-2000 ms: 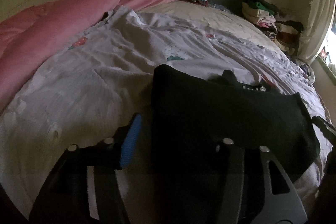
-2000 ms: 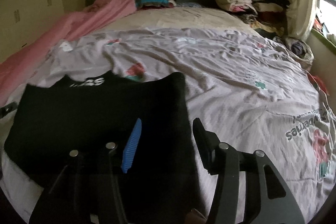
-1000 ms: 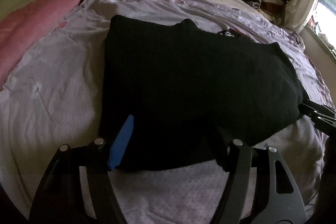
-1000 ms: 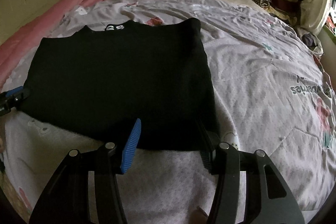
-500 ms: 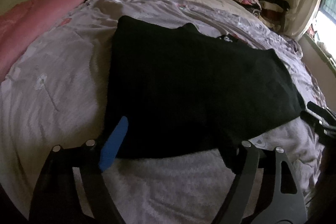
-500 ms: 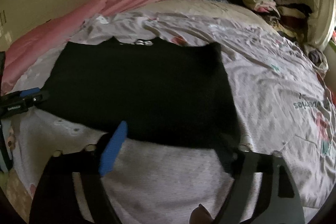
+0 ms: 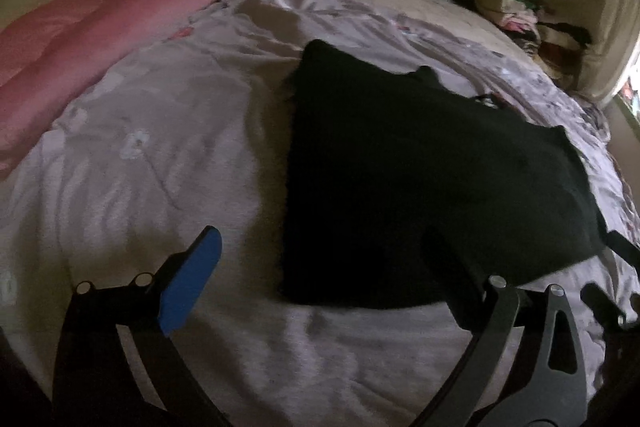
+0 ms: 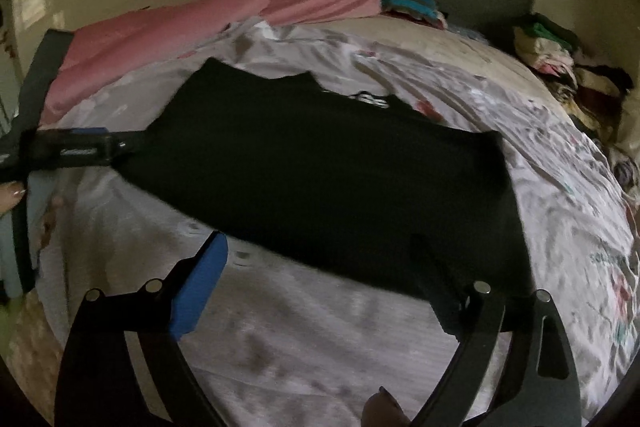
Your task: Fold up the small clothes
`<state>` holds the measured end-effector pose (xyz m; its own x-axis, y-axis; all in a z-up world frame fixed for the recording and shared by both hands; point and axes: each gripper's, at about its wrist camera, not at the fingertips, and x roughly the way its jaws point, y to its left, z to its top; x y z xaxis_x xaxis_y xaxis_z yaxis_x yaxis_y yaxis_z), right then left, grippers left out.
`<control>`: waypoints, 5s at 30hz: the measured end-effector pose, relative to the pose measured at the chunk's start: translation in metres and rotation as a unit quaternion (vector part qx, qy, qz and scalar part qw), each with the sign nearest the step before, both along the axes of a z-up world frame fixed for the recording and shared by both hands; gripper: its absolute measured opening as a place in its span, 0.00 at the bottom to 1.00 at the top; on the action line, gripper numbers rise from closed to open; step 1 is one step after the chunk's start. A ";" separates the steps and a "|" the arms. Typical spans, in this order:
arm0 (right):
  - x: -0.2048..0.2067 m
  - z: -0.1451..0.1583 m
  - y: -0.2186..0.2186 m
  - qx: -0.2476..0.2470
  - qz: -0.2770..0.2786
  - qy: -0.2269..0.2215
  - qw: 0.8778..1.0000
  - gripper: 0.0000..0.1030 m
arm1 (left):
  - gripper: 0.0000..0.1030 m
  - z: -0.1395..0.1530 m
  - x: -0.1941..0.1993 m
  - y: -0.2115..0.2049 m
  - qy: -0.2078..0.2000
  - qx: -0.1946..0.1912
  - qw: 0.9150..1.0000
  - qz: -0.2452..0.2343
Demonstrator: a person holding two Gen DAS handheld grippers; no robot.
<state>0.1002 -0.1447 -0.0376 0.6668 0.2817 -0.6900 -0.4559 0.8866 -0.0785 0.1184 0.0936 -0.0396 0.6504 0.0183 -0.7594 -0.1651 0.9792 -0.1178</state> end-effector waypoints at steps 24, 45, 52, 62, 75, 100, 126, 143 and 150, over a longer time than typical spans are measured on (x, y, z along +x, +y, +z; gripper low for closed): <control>-0.002 -0.020 0.114 -0.077 0.121 -0.027 0.989 0.91 | 0.91 0.003 0.008 0.053 0.003 -0.037 0.997 0.069; 0.020 -0.052 0.178 -0.185 0.157 -0.083 0.967 0.91 | 0.91 -0.005 0.077 0.071 0.039 -0.011 0.997 0.059; 0.034 -0.054 0.188 -0.175 0.147 -0.097 0.969 0.76 | 0.91 -0.010 0.092 0.068 0.050 -0.011 0.998 0.042; 0.017 -0.024 0.168 -0.116 0.151 -0.150 0.970 0.15 | 0.91 0.000 0.110 0.062 0.041 -0.077 0.996 0.015; 0.013 0.005 0.120 -0.049 0.109 -0.164 0.979 0.09 | 0.32 0.008 0.125 0.019 0.031 -0.240 0.969 -0.044; 0.005 0.028 -0.041 0.064 -0.025 -0.161 0.985 0.06 | 0.21 0.073 0.139 -0.156 0.005 -0.194 0.970 -0.147; 0.036 -0.046 -0.181 0.309 -0.106 0.105 0.939 0.25 | 0.78 0.030 0.134 -0.224 0.040 -0.258 0.944 -0.199; 0.152 -0.010 -0.201 0.288 -0.148 0.167 0.931 0.73 | 0.78 -0.004 0.093 -0.179 0.017 -0.129 0.980 -0.153; 0.182 -0.012 -0.167 0.191 -0.142 0.165 0.957 0.22 | 0.78 0.001 0.089 -0.186 0.004 -0.084 0.982 -0.167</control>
